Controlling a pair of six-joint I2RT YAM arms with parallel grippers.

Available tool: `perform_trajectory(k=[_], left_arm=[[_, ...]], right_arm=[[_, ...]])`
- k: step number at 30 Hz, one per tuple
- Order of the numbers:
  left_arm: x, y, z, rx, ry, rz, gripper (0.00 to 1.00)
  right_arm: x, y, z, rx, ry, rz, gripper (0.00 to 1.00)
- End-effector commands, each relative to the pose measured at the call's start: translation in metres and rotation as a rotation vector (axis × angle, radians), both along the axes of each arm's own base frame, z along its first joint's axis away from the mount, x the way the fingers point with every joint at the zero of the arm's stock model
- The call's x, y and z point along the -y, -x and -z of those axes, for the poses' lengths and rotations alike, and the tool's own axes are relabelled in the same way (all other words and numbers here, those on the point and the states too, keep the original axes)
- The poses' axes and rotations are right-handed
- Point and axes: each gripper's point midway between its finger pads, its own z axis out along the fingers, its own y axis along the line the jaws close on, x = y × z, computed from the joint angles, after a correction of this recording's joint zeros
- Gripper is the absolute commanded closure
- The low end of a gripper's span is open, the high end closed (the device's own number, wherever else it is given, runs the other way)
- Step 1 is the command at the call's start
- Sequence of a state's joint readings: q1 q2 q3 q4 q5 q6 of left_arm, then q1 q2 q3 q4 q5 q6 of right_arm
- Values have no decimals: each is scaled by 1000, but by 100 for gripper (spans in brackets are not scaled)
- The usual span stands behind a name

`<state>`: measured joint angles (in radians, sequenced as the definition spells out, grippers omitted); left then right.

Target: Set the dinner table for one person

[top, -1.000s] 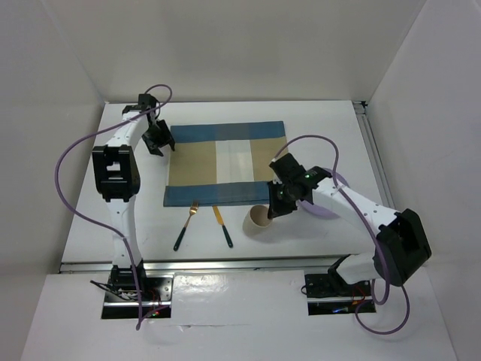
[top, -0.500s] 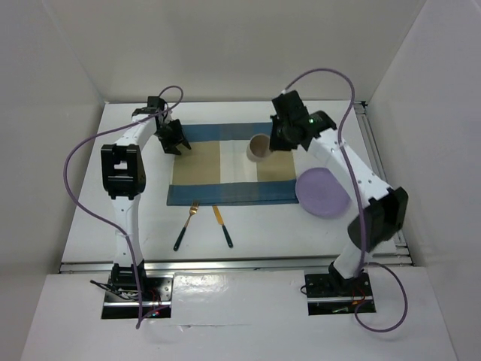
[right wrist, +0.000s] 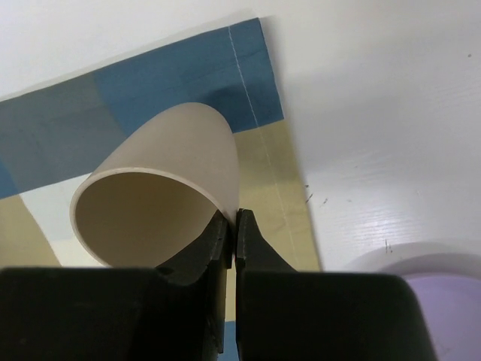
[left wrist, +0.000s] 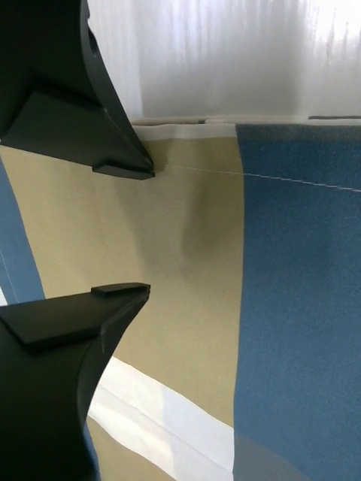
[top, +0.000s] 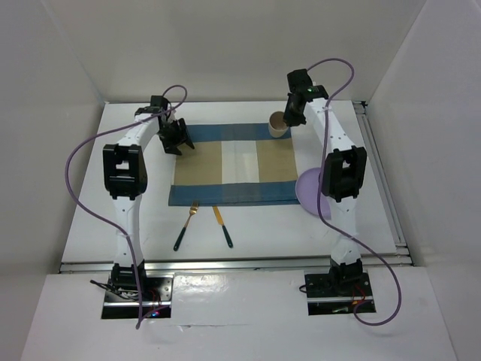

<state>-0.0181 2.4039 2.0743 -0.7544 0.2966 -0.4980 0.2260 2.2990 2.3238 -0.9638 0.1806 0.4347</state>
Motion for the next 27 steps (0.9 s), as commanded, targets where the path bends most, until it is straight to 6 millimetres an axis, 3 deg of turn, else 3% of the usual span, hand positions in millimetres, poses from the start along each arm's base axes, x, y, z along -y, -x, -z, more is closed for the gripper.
perform_trajectory(k=[1, 5, 6, 7, 8, 10, 11, 17, 18, 19, 22, 23, 24, 27], left_arm=[[-14, -4, -42, 67, -70, -13, 25], [-20, -2, -87, 132, -99, -31, 17], [-22, 4, -91, 126, -111, -37, 16], [-22, 8, -112, 162, -110, -39, 16], [-22, 13, -120, 173, -110, -40, 16], [-23, 28, -124, 162, -110, -39, 16], [-23, 32, -143, 203, -109, -41, 16], [-28, 64, -161, 186, -143, -24, 16], [-23, 69, -172, 205, -141, -15, 16], [-17, 76, -169, 194, -149, -2, 16], [-4, 97, -177, 203, -177, 36, 16], [-2, 101, -178, 205, -184, 40, 14], [0, 103, -180, 217, -191, 44, 14], [6, 118, -176, 201, -198, 62, 14]], right_arm=[[4, -8, -22, 47, -17, -11, 100], [6, -19, -5, 39, -41, -24, 100], [6, -19, 1, 29, -39, -24, 100], [3, -22, 0, 40, -52, -32, 100], [3, -22, 6, 30, -51, -32, 100], [0, -24, 9, 26, -61, -41, 100], [3, -25, 16, 11, -66, -37, 100], [-2, -26, 24, -7, -89, -55, 100], [-3, -28, 23, 2, -90, -56, 100], [-3, -28, 23, 2, -90, -56, 100], [-11, -30, 18, 15, -128, -84, 88], [-14, -33, 16, 30, -139, -91, 76], [-18, -32, 15, 26, -160, -108, 55], [-24, -39, -9, 99, -193, -122, 36]])
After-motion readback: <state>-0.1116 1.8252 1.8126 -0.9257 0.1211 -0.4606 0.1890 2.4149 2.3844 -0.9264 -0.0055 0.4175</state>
